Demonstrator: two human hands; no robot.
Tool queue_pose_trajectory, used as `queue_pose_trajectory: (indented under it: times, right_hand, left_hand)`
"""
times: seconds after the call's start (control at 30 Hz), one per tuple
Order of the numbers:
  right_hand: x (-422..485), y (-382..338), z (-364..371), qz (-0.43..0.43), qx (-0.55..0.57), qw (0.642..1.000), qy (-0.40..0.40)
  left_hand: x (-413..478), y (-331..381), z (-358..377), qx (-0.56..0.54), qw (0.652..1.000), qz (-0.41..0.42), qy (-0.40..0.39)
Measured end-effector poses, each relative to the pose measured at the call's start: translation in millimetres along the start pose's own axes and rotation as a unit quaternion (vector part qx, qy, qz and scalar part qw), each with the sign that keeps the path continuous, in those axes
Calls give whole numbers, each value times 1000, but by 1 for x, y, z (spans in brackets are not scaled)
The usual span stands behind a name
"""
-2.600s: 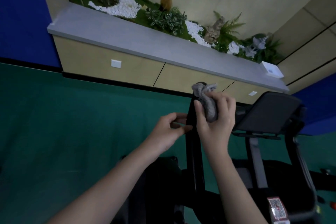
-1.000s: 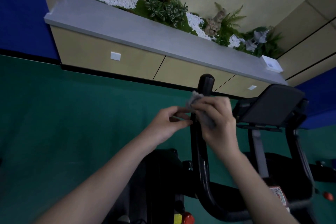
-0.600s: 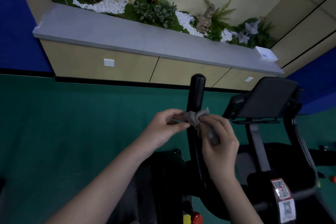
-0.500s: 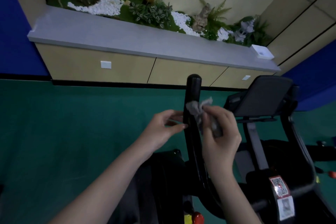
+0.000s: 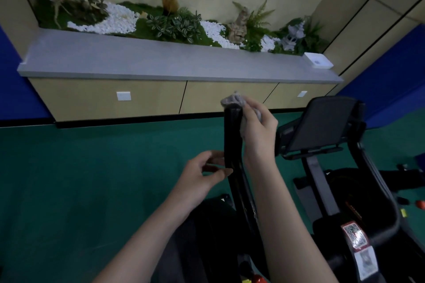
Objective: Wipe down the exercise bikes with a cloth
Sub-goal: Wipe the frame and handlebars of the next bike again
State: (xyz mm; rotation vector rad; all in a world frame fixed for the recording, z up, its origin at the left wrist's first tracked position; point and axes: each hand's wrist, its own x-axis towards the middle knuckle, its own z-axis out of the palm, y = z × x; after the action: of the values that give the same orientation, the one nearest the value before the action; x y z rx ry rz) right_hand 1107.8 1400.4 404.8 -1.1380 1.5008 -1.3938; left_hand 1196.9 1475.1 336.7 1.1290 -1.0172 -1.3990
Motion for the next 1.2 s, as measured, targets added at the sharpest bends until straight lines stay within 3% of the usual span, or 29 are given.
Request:
queue_pose_trajectory:
  times: [0.13,0.33,0.47,0.63,0.93,1.13,1.2]
  right_hand:
    - [3,3,-7,30,71,995,-60]
    - [-12,25,-23,16,12,996,-86]
    - [1,16,-15,66,102,986,-113]
    - [3,16,-20,90,133,974,-161]
    - [-39,32,-43,-1,-136,985,-107]
    - [-68,33,-61,-121,-208,969,-57]
    - [-75,35,-65,-125,-212,968,-47]
  left_hand:
    - [1,-2,3,7,1000,13,8]
    - [3,-1,8,14,999,34,39]
    - [3,0,10,-3,999,23,43]
    - [3,1,10,-10,999,13,42]
    - [0,6,9,-15,999,4,37]
    - [-1,11,8,-8,999,-15,29]
    - [-3,11,7,-5,999,-19,26]
